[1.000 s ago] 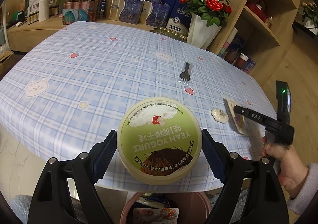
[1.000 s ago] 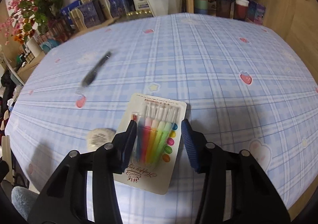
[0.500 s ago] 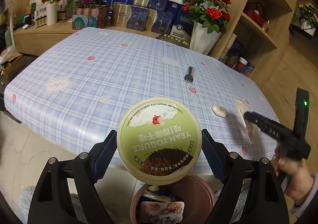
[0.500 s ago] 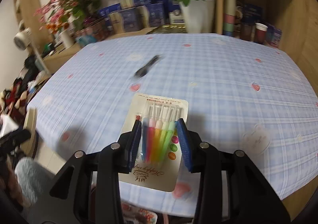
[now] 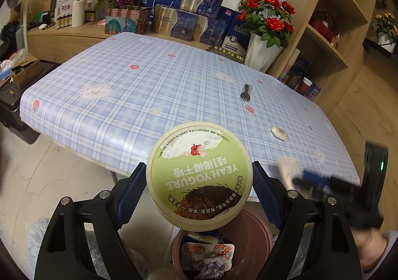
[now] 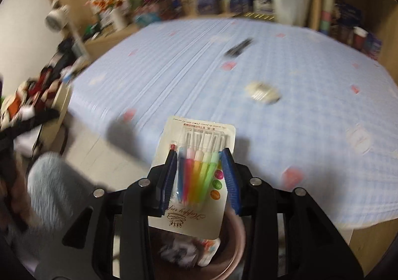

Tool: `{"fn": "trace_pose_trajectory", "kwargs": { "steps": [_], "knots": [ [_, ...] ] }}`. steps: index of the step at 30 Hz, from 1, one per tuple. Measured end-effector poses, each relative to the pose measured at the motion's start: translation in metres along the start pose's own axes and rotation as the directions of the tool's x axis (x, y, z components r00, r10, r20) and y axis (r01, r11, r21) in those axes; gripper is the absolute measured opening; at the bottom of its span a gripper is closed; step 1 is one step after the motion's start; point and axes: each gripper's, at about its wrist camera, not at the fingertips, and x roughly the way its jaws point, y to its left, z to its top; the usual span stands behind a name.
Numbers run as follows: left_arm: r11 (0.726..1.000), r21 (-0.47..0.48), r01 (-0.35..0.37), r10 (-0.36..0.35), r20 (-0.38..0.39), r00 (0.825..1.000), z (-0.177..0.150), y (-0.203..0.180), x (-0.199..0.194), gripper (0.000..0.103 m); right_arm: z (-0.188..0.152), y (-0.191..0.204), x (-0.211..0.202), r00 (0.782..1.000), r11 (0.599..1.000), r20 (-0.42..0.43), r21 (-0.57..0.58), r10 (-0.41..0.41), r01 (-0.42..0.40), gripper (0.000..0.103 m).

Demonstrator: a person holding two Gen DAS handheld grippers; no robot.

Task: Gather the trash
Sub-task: 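Drop the pen card into the brown bin with the right tool while the left tool drops the cup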

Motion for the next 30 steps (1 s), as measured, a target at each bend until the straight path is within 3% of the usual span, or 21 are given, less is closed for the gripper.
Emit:
{"fn": "trace_pose_trajectory", "kwargs": {
  "steps": [7, 18, 21, 27, 28, 30],
  "knots": [
    [1.0, 0.008, -0.018, 0.018, -0.03, 0.999, -0.016, 0.01, -0.003, 0.081, -0.057, 0.035, 0.038, 0.987, 0.997, -0.155, -0.05, 0.046, -0.054, 0.039],
    [0.999, 0.017, -0.031, 0.032, -0.058, 0.998, -0.034, 0.006, -0.001, 0.081, -0.083, 0.039, 0.078, 0.931, 0.992, -0.349, -0.024, 0.106, -0.121, 0.041],
    [0.999, 0.028, -0.03, 0.032, -0.06, 0.998, -0.035, 0.004, 0.0, 0.081, -0.083, 0.036, 0.076, 0.932, 0.992, -0.342, 0.0, 0.121, -0.128, 0.042],
    [0.999, 0.035, -0.028, 0.031, -0.07, 0.997, -0.037, -0.002, 0.003, 0.081, -0.079, 0.033, 0.058, 0.959, 0.993, -0.259, -0.009, 0.11, -0.117, 0.078],
    [0.999, 0.038, -0.026, 0.029, -0.073, 0.997, -0.037, -0.003, 0.003, 0.081, -0.077, 0.034, 0.052, 0.969, 0.994, -0.229, -0.021, 0.095, -0.103, 0.086],
    [0.999, 0.042, -0.021, 0.024, -0.078, 0.997, -0.038, -0.004, 0.004, 0.081, -0.071, 0.035, 0.032, 0.99, 0.997, -0.131, -0.048, 0.058, -0.065, 0.09]
  ]
}}
